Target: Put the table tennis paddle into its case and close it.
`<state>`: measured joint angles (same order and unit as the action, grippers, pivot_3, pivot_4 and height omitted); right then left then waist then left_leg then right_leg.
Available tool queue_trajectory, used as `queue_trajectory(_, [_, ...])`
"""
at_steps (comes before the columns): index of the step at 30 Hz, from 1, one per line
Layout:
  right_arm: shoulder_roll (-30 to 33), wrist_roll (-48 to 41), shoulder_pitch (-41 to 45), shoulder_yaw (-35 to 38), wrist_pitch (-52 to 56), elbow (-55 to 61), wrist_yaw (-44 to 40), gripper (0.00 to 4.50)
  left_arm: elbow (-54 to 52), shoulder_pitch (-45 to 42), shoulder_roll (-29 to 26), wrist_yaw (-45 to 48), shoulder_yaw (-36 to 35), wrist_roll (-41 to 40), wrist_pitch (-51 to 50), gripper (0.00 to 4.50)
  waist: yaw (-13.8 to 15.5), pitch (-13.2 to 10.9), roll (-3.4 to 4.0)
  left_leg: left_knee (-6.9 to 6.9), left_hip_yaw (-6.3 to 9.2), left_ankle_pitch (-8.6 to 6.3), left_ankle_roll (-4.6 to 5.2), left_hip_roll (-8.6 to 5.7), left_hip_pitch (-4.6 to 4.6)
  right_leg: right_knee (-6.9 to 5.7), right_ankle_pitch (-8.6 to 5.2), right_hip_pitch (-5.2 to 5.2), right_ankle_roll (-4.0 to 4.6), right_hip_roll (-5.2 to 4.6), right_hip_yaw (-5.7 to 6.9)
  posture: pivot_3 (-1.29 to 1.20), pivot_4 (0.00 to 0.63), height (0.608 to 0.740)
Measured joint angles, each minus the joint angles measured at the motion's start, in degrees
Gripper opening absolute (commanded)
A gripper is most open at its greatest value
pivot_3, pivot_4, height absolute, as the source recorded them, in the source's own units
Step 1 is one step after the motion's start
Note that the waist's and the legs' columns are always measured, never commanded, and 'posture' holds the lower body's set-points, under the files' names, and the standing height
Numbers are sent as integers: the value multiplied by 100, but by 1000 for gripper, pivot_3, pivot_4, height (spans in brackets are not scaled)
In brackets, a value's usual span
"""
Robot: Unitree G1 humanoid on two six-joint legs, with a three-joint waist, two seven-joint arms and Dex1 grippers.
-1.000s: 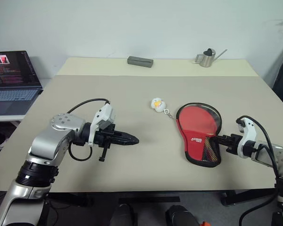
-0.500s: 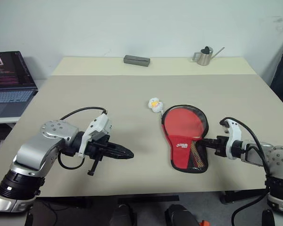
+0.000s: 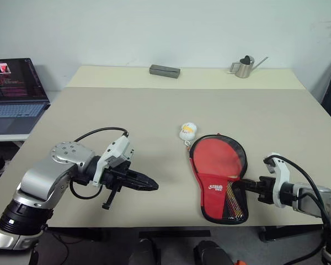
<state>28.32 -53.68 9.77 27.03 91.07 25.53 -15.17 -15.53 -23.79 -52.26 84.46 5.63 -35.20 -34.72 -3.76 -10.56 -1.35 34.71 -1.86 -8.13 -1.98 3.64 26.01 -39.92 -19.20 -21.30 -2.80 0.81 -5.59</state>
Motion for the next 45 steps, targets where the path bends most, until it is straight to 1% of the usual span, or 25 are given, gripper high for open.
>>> queue_trajectory(6, [-273, -385, -198, 168, 6, 234, 459, 17, 1, -22, 68, -1, 105, -10, 0, 0, 34, 1, -1, 1, 1, 0, 0, 2, 0, 0, 0, -1, 1, 1, -2, 0, 150, 740])
queue_trajectory(14, [-319, -614, -182, 176, 43, 241, 808, 17, 0, -59, 94, -10, 125, -24, -2, 0, 30, 1, -1, 0, 1, 0, 0, 4, -1, 0, -3, -2, 5, 2, -1, 0, 150, 740])
queue_trajectory(17, [-368, -673, -181, 277, 73, 216, 902, 734, -3, -58, 105, -23, 125, -28, -6, 0, 32, 1, -2, 1, 1, 0, 0, 3, -1, 0, -3, -1, 5, 1, -2, 0, 150, 740])
queue_trajectory(21, [-367, -789, -290, 579, 91, 165, 915, 2062, -54, -45, 110, -64, 125, -41, -18, 0, 36, 1, -2, 2, 1, 0, 0, 2, 0, 0, -3, -1, 5, -1, -5, 0, 150, 740])
queue_trajectory(25, [129, -901, -790, 1031, -60, 102, 440, 3387, -105, 78, 124, -144, 115, -79, -24, 0, 55, 1, -2, 1, 0, 0, 0, 1, 0, 4, -5, 2, 1, -7, -3, 0, 150, 740])
queue_trajectory(28, [577, -863, -1161, 1245, -471, 33, -43, 4420, -114, 119, 125, -171, 115, -81, -29, 0, 52, 1, -3, 4, 0, 0, 0, 0, -1, 4, -6, 3, -1, -7, -5, 0, 150, 740])
queue_trajectory(31, [872, -819, -1373, 1232, -954, 32, -599, 4470, -116, 118, 143, -232, 112, -83, -29, 0, 33, 1, -3, 5, 1, 0, 0, 3, -5, 3, -5, 3, -3, -4, -7, 0, 150, 740])
queue_trajectory(34, [1059, -779, -1216, 1106, -1485, 113, -931, 4470, -52, 88, 245, -393, 102, -82, -39, 0, -3, 2, -3, 9, 2, 0, 1, 3, -8, 2, 0, 4, -12, -4, -11, 0, 150, 740])
queue_trajectory(37, [1131, -693, -728, 690, -1990, 368, -1071, 4470, 66, -2, 351, -631, 61, -80, -136, 0, -20, 1, -3, 13, 5, 1, 1, 2, -7, 2, 4, 3, -16, -3, -11, 0, 150, 740])
queue_trajectory(40, [1287, -362, -243, 136, -2582, 579, -1183, 4470, 67, -22, 415, -805, -36, -84, -163, 0, -1, 1, -4, 13, 2, 1, 1, 1, -4, 4, 2, 3, -15, -6, -12, 0, 150, 740])
queue_trajectory(42, [1388, -185, -129, -121, -2829, 619, -1280, 4470, 72, -29, 432, -914, -98, -84, -200, 0, 28, 1, -4, 11, 2, 0, 0, 1, -1, 11, 1, 3, -14, -6, -10, 0, 150, 740])
queue_trajectory(45, [1607, 309, -78, -730, -3340, 632, -1615, 4470, 253, -54, 504, -1230, -191, 3, -187, 0, 68, 1, -4, 8, 3, 0, 0, -2, 1, 12, 1, 2, -12, -6, -5, 0, 150, 740])
